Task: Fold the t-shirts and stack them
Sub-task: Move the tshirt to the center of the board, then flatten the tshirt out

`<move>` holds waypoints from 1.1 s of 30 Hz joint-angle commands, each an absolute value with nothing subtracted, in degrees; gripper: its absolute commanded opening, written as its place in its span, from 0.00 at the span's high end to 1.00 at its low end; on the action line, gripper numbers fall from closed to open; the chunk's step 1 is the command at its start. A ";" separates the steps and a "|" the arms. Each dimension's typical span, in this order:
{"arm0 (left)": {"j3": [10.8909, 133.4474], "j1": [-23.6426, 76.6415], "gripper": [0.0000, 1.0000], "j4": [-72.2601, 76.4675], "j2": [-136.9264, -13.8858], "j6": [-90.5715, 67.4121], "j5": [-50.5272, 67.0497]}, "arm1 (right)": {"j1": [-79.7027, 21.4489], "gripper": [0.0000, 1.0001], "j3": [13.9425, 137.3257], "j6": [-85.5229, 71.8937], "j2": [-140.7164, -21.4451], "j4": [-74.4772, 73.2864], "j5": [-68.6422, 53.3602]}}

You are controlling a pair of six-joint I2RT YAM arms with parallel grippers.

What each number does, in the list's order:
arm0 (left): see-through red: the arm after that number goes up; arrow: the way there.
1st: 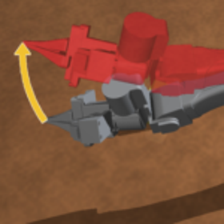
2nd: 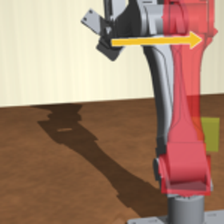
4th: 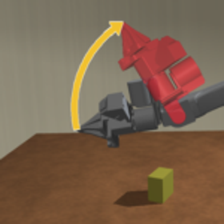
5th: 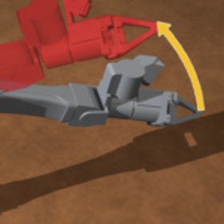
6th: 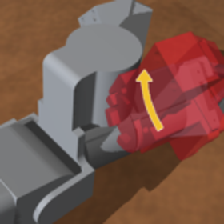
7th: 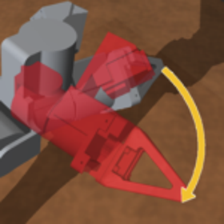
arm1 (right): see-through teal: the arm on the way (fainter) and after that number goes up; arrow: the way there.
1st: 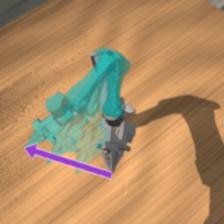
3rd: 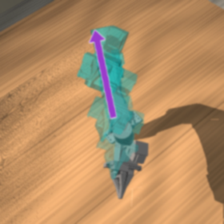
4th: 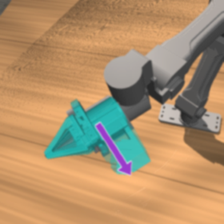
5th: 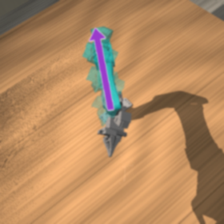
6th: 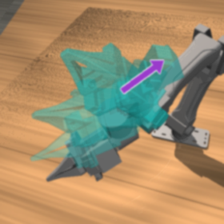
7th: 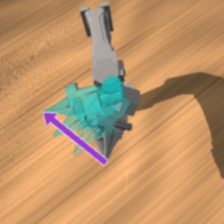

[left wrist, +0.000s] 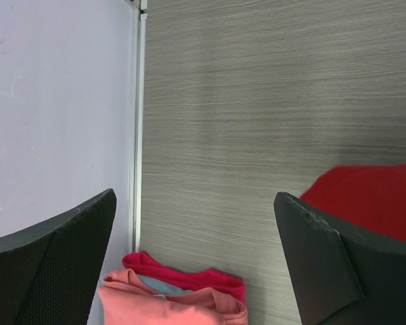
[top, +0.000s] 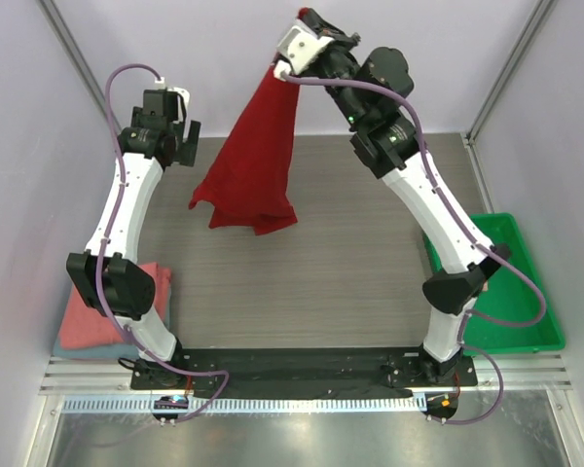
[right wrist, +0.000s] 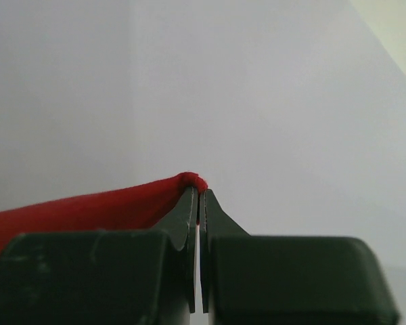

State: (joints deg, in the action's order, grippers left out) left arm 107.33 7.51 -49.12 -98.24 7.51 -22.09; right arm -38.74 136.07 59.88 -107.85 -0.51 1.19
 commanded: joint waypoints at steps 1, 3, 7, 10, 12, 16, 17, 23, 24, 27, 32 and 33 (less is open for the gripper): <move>108.89 7.03 0.00 -46.49 -97.56 6.86 -23.20 | -34.03 0.99 127.03 59.25 -99.86 4.31 9.21; 108.90 7.12 0.00 -46.41 -97.73 6.86 -23.03 | -29.98 0.84 114.09 58.01 -96.17 1.34 9.75; 108.11 7.12 0.00 -46.23 -97.65 6.86 -23.29 | -26.19 0.11 90.66 64.59 -87.12 -6.86 11.84; 107.67 7.03 0.00 -46.32 -97.82 6.42 -23.03 | -25.58 0.07 82.18 60.05 -86.75 -6.50 14.15; 107.93 6.77 0.00 -47.71 -98.09 5.19 -21.46 | -26.45 0.07 86.45 54.00 -88.94 -13.42 12.75; 106.53 6.68 0.00 -51.41 -97.39 2.64 -12.59 | -30.23 0.15 98.50 39.30 -96.57 -26.26 6.87; 105.83 6.68 0.00 -52.03 -97.12 2.20 -8.48 | -31.10 0.16 100.35 38.42 -98.33 -27.93 5.90; 101.43 6.68 0.00 -52.91 -95.01 1.76 -6.49 | -35.59 0.25 114.32 33.85 -114.85 -33.65 0.80; 100.82 6.68 0.00 -52.82 -94.49 2.02 -7.11 | -35.86 0.27 118.87 33.14 -118.88 -34.88 -1.38; 99.76 6.16 0.00 -52.21 -92.12 2.55 -10.01 | -36.39 0.29 127.40 30.68 -126.01 -39.19 -9.10; 98.09 4.22 0.00 -51.85 -90.09 2.20 -10.81 | -37.79 0.29 130.69 31.11 -131.47 -41.22 -12.74; 97.56 4.22 0.00 -51.86 -89.91 2.28 -11.07 | -38.14 0.29 131.22 31.90 -132.09 -41.66 -12.74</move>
